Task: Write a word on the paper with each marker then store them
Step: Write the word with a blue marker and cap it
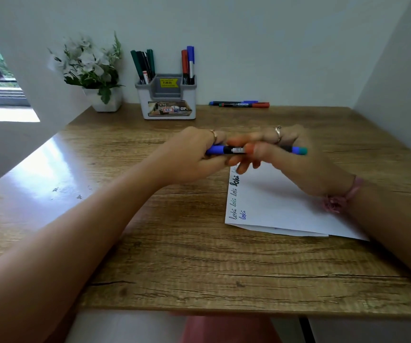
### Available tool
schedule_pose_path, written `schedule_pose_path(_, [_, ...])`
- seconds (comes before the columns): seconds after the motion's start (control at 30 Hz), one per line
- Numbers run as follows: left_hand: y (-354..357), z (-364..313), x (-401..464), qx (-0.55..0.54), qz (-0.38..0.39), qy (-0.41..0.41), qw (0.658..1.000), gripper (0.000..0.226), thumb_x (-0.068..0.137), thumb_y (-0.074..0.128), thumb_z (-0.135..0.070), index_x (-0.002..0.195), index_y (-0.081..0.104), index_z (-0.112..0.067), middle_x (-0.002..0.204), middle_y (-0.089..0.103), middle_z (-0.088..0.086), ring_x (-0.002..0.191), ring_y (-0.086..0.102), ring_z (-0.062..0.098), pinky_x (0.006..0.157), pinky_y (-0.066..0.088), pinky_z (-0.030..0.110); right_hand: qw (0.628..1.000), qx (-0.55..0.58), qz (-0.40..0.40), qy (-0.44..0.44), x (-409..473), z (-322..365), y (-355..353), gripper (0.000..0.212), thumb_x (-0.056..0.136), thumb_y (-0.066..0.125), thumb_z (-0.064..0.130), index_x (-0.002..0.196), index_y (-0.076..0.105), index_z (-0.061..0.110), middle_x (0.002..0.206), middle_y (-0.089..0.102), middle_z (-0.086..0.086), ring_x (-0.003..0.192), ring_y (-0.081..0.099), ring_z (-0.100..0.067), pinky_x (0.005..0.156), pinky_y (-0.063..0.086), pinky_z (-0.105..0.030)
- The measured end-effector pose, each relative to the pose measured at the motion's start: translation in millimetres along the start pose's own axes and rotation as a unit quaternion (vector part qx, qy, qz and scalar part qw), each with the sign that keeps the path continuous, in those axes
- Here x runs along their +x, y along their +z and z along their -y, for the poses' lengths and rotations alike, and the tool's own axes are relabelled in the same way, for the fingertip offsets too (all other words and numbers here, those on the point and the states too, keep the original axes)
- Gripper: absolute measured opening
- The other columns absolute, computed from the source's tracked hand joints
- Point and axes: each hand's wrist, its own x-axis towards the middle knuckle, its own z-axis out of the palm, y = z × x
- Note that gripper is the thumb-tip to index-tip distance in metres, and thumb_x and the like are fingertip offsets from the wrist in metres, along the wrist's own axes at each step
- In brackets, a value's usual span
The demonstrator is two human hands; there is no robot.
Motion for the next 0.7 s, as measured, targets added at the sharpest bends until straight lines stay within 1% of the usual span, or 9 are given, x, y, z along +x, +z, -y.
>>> schedule_pose_path(0.1, [-2.5,1.6,-1.7,-0.004,-0.015,0.001,1.000,0.029,0.089,0.053,-0.038,0.083,0.060,-0.011,0.060,0.056,0.000,0.051,0.051,0.017,0.054,0.044,0.034,0.998,0.054,0.004,0.028,0.5,-3.5,2.2,0.034,0.093,0.038,0.023,0.112,0.064,0.016,0.089,0.072,-0.007,0.079,0.064,-0.021,0.068,0.045,-0.026])
schedule_pose_path(0.17, [-1.6,1.8,-2.1,-0.005,-0.024,-0.003,1.000,0.030,0.088,0.055,-0.037,0.076,0.059,-0.010,0.058,0.055,0.003,0.051,0.050,0.020,0.052,0.043,0.035,0.996,0.075,-0.012,0.036,2.4,-9.1,8.1,0.031,0.090,0.038,0.021,0.100,0.067,0.025,0.076,0.064,-0.004,0.072,0.054,-0.020,0.067,0.041,-0.034])
schedule_pose_path(0.23, [1.5,0.5,-2.5,0.002,-0.030,-0.015,0.999,0.030,0.087,0.057,-0.033,0.066,0.053,-0.012,0.052,0.048,0.000,0.048,0.045,0.018,0.050,0.039,0.035,0.996,0.086,-0.013,0.036,3.7,-14.9,13.0,0.026,0.085,0.039,0.025,0.087,0.064,0.031,0.068,0.057,0.000,0.067,0.049,-0.018,0.066,0.037,-0.037])
schedule_pose_path(0.33, [5.1,-3.6,-1.1,0.025,-0.016,-0.031,0.999,0.029,0.086,0.056,-0.027,0.063,0.053,-0.010,0.049,0.042,-0.002,0.046,0.040,0.014,0.050,0.036,0.033,0.996,0.075,-0.012,0.037,1.9,-17.7,12.9,0.024,0.082,0.038,0.028,0.080,0.062,0.031,0.065,0.053,0.000,0.066,0.047,-0.016,0.069,0.034,-0.039])
schedule_pose_path(0.43, [7.0,-8.6,-1.0,0.045,-0.002,-0.036,0.998,0.032,0.087,0.056,-0.021,0.057,0.046,-0.015,0.048,0.039,-0.004,0.045,0.036,0.011,0.048,0.031,0.026,0.997,0.068,0.011,0.020,-0.8,-15.8,12.0,0.025,0.084,0.036,0.027,0.078,0.059,0.033,0.065,0.052,0.003,0.067,0.046,-0.012,0.072,0.038,-0.026])
schedule_pose_path(0.5, [7.9,-9.7,-0.4,0.052,0.000,-0.039,0.998,0.034,0.087,0.055,-0.021,0.055,0.043,-0.017,0.047,0.038,-0.004,0.044,0.035,0.012,0.047,0.031,0.027,0.997,0.075,0.023,0.010,-1.6,-15.7,11.6,0.026,0.086,0.035,0.025,0.079,0.058,0.032,0.067,0.052,0.004,0.067,0.047,-0.010,0.072,0.039,-0.018])
schedule_pose_path(0.57, [8.0,-8.9,0.8,0.030,-0.008,-0.037,0.999,0.032,0.087,0.057,-0.025,0.060,0.048,-0.013,0.049,0.042,-0.001,0.045,0.037,0.013,0.050,0.034,0.032,0.997,0.070,0.015,0.013,-0.4,-16.6,10.8,0.025,0.089,0.036,0.026,0.082,0.059,0.030,0.069,0.053,0.002,0.069,0.048,-0.014,0.073,0.039,-0.025])
schedule_pose_path(0.63, [2.4,-10.3,1.1,-0.024,-0.020,-0.035,0.999,0.025,0.086,0.062,-0.031,0.072,0.054,-0.012,0.056,0.050,0.002,0.048,0.041,0.013,0.051,0.038,0.031,0.996,0.085,-0.022,0.023,3.0,-16.8,9.4,0.021,0.091,0.040,0.024,0.087,0.060,0.025,0.071,0.055,-0.001,0.069,0.050,-0.019,0.071,0.038,-0.034])
schedule_pose_path(0.7, [-10.3,-13.4,-1.7,-0.152,-0.031,-0.057,0.986,0.023,0.079,0.068,-0.032,0.088,0.051,-0.020,0.062,0.055,0.000,0.053,0.046,0.012,0.052,0.041,0.024,0.986,0.138,-0.084,0.030,7.3,-14.1,7.3,0.011,0.088,0.049,0.021,0.086,0.059,0.019,0.068,0.059,0.002,0.065,0.054,-0.016,0.064,0.042,-0.029])
